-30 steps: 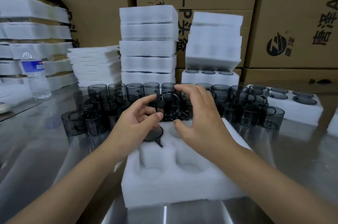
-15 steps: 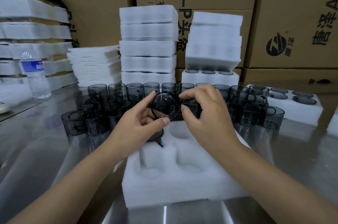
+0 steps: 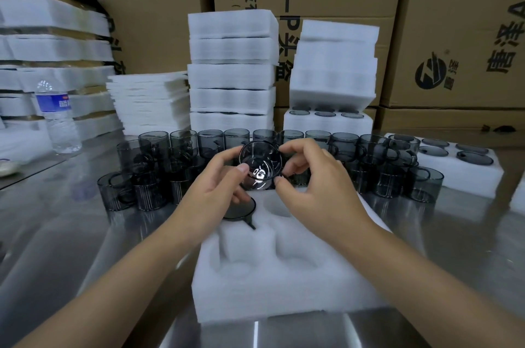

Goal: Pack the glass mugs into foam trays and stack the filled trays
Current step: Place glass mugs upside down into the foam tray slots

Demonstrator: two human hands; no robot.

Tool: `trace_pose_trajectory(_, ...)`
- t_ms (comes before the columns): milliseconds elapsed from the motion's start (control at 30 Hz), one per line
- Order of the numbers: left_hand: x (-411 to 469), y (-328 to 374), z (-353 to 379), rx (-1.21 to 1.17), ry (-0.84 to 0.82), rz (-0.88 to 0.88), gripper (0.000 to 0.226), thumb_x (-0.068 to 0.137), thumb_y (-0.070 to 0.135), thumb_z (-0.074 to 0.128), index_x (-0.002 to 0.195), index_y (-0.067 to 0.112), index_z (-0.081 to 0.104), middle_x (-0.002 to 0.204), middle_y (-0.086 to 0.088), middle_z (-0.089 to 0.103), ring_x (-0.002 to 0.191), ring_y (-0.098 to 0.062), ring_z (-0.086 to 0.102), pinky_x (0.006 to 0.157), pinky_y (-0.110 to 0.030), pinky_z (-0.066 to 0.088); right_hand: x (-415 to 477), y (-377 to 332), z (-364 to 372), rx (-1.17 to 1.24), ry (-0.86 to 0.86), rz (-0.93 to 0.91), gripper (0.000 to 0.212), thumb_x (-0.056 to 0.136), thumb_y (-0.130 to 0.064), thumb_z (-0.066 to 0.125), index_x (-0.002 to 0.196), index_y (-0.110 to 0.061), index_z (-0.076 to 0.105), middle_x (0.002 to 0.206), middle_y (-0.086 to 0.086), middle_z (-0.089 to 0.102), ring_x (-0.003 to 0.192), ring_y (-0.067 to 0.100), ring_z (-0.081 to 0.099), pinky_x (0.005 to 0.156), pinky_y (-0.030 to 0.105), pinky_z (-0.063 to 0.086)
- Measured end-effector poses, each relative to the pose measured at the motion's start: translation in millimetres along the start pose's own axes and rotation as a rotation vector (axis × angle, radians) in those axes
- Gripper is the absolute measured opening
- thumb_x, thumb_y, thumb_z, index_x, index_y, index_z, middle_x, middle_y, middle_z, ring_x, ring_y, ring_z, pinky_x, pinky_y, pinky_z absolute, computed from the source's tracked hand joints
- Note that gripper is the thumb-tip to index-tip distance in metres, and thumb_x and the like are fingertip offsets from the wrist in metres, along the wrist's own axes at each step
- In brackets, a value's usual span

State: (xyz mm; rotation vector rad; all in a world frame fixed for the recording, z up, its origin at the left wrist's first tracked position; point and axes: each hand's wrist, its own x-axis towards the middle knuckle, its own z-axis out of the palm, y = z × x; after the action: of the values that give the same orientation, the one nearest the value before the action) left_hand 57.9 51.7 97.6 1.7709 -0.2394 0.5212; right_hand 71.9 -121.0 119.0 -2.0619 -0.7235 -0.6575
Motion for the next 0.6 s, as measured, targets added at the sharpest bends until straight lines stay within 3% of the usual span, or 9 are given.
trace_pose_trajectory(133,-0.2,1.9,0.0,0.005,-0.031,-0.013,0.031,0.100,0.014,0.039,0.116,0.037,0.052,0.094,0.006,0.070,0.068,-0.004,0.064,0.064,-0.014,0.049,-1.0,-0.5,1.0,-0.001,-0.037,-0.008,0.039,0.079,-0.019,0.066,0.112,-0.031,0.050,0.090,-0.016,0.053,0.091,0.004,0.045,0.094,0.033,0.037)
trace_pose_trajectory(300,-2.6,4.2,-1.4,0.049,-0.079,-0.018,0.036,0.100,0.016,0.037,0.130,0.032,0.050,0.109,0.006,0.066,0.075,-0.003,0.064,0.068,-0.012,0.047,-2.1,-0.2,0.0,-0.025,-0.094,-0.050,0.055,0.077,-0.016,0.069,0.127,-0.026,0.048,0.112,-0.013,0.045,0.107,0.003,0.041,0.100,0.036,0.036)
trace_pose_trajectory(433,-4.6,6.2,-2.4,0.082,-0.136,0.013,0.034,0.100,0.020,0.042,0.127,0.037,0.052,0.094,0.012,0.067,0.074,0.000,0.062,0.071,-0.010,0.047,-2.5,1.1,-0.3,-0.046,-0.194,-0.100,0.067,0.079,-0.017,0.070,0.137,-0.029,0.040,0.129,-0.013,0.043,0.120,0.003,0.035,0.105,0.024,0.029)
trace_pose_trajectory(500,-5.0,6.5,-3.5,0.097,-0.169,0.019,0.032,0.098,0.024,0.045,0.124,0.041,0.052,0.079,0.018,0.067,0.073,0.000,0.061,0.072,-0.010,0.047,-1.8,2.0,-0.8,-0.034,-0.234,-0.112,0.071,0.078,-0.020,0.072,0.139,-0.032,0.038,0.132,-0.016,0.043,0.120,-0.001,0.032,0.103,0.018,0.027)
trace_pose_trajectory(600,-5.4,6.1,-4.2,0.101,-0.185,0.029,0.030,0.097,0.030,0.049,0.124,0.042,0.051,0.073,0.017,0.065,0.074,-0.003,0.061,0.075,-0.016,0.047,-1.1,4.4,-0.3,0.025,-0.250,-0.097,0.075,0.076,-0.022,0.076,0.139,-0.034,0.037,0.132,-0.020,0.046,0.121,-0.005,0.034,0.098,0.004,0.024)
